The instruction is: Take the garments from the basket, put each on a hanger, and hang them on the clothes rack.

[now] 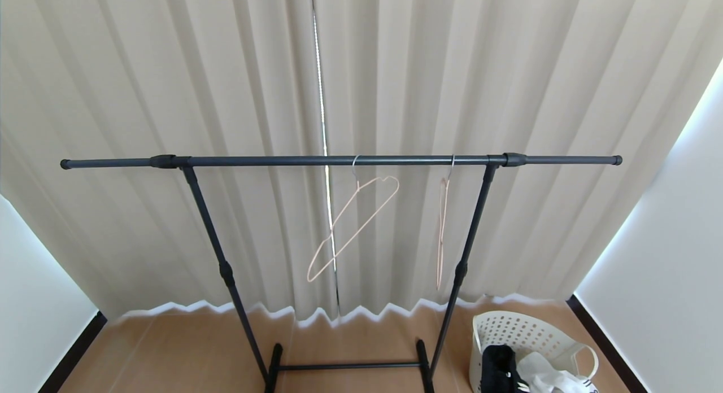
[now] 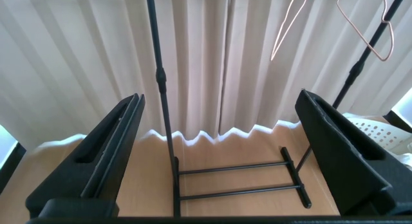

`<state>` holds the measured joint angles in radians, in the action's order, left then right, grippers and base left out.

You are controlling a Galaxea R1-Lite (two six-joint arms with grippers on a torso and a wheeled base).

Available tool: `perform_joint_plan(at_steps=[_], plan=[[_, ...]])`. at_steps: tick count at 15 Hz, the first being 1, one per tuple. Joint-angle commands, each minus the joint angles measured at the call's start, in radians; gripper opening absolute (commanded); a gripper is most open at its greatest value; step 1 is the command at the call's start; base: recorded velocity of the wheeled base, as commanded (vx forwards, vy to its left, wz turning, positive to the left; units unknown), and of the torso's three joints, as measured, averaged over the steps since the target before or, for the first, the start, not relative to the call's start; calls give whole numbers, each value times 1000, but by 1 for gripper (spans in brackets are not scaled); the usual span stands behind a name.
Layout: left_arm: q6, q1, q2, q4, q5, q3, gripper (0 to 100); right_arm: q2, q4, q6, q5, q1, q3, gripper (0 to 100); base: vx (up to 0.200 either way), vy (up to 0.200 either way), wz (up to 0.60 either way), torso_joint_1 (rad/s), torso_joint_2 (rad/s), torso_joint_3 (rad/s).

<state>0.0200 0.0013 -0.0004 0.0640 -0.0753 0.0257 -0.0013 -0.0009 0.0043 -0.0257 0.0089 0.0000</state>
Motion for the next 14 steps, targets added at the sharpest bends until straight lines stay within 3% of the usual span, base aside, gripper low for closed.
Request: perform_joint_plan(at_steps=[1, 14], plan=[[0, 0, 0, 0, 0, 0, 100, 1, -1, 0, 0, 0, 0, 100, 0, 0, 0, -61, 154, 90], [0, 0, 0, 0, 0, 0, 100, 1, -1, 0, 0, 0, 0, 100, 0, 0, 0, -83, 185, 101]])
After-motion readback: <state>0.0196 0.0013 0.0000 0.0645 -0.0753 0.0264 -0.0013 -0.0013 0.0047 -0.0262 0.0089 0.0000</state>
